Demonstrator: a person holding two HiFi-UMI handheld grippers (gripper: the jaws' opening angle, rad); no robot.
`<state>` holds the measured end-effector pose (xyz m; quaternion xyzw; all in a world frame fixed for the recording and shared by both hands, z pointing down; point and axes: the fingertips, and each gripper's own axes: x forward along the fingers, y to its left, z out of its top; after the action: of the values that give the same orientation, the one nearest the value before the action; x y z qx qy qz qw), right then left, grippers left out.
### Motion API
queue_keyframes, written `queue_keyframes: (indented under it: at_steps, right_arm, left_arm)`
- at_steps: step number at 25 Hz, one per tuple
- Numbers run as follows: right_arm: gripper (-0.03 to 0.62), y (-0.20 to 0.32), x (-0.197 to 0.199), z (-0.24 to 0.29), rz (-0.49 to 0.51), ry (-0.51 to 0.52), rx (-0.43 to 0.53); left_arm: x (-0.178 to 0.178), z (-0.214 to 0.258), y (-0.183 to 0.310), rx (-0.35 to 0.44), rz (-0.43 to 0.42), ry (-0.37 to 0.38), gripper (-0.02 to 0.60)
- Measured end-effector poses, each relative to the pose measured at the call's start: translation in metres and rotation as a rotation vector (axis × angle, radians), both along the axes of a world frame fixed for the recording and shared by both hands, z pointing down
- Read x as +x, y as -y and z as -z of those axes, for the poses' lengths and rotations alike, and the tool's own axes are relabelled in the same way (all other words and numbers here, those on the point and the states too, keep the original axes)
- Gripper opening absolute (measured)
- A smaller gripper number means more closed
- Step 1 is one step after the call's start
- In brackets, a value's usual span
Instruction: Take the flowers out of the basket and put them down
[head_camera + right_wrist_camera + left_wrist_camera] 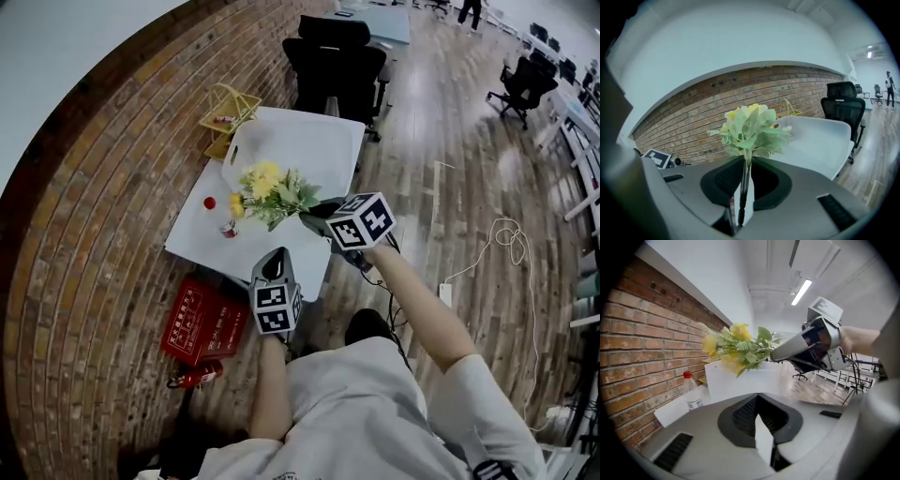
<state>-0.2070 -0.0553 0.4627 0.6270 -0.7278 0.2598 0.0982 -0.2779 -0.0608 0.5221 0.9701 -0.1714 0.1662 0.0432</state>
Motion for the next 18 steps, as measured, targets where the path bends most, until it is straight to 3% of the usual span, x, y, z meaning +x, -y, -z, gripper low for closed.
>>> queue_keyframes:
  at_steps: [4, 10, 18]
  right_arm:
    - [0.069, 0.002, -0.019, -0.065, -0.069, 0.052, -0.066]
    - [0.067, 0.009, -0.056, -0.178, -0.047, 0.03, -0.207]
    - [0.067, 0.033, -0.07, -0.224, -0.108, -0.021, -0.155]
  left_arm:
    - [-0.03, -0.014, 0.022, -0.045, 0.037, 0.006, 0.025]
    - [-0.067, -0.021, 0.029, -0.084, 0.062, 0.007, 0.025]
    - [-0.124, -0.059, 0.026, -0.165, 0.13, 0.068, 0.025]
